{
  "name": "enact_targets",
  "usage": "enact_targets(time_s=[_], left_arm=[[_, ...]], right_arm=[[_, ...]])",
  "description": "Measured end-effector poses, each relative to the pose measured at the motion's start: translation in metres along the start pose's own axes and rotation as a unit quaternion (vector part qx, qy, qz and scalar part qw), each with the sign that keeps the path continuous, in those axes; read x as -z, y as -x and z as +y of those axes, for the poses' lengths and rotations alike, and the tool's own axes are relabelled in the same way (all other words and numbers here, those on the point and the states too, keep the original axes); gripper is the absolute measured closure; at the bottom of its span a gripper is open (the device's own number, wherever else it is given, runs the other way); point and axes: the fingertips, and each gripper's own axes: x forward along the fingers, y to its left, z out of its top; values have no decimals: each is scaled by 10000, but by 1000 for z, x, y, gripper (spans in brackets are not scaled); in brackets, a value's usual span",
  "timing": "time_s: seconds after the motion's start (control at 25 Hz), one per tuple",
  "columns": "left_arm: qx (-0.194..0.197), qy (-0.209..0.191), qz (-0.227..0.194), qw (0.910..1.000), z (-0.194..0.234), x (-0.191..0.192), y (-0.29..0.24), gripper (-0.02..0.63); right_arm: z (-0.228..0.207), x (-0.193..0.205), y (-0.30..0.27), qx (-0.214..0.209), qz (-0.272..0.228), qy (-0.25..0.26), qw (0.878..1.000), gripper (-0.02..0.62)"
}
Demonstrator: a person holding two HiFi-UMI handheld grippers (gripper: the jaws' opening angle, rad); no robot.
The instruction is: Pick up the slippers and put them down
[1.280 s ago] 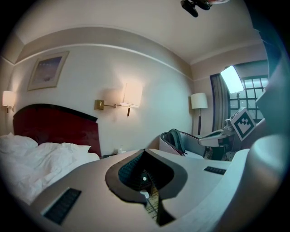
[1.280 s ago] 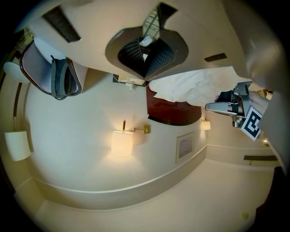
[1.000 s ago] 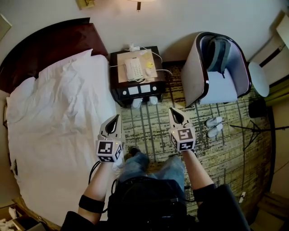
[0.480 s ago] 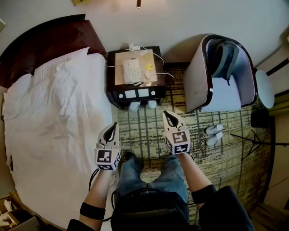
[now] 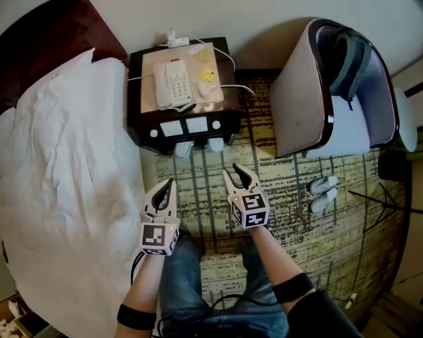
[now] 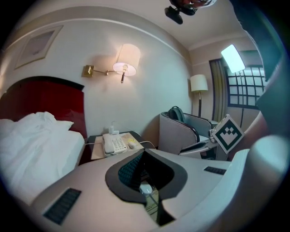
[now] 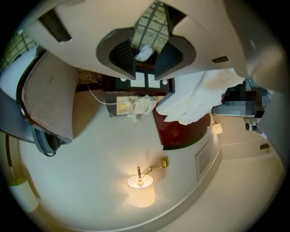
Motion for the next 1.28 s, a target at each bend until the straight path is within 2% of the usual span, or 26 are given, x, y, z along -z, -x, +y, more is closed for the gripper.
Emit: enact_targets(time_s=[0.12, 0.24, 0.4, 0.52, 0.68, 0.76, 0.92, 1.04, 1.12, 1.28], left_arm=[[112, 160, 76, 9998, -10, 37, -37, 606], [285, -98, 158, 9994, -15, 84, -72, 606], [482, -451, 221, 9976, -25, 137, -117, 606], [663, -789, 220, 9944, -33, 172, -150, 606], [726, -869, 200, 9934, -40, 208, -191, 606], [816, -1018, 155, 9913, -44, 223, -210, 606], [778, -1004, 143, 9918, -46, 250, -244, 606], [857, -1200, 103, 9890, -51, 269, -266, 606], [828, -1149, 97, 9899, -54, 279, -279, 606], [803, -1137, 51, 9902, -51, 301, -301, 606]], right_arm=[[-17, 57, -41, -69, 117, -376, 9992, 368], [-35, 105, -79, -113, 166, -644, 9977, 298], [-65, 160, -123, -47, 192, -958, 9952, 293], [-89, 196, -152, -19, 201, -1397, 9900, 253], [-116, 237, -192, -99, 232, -1976, 9800, 253], [-127, 256, -208, -126, 237, -2342, 9718, 253], [-131, 291, -243, -398, 299, -3074, 9503, 255], [-140, 309, -267, -576, 179, -3816, 9224, 255], [-150, 318, -283, -624, 79, -4243, 9033, 255], [-164, 332, -314, -675, -38, -4749, 8775, 253]])
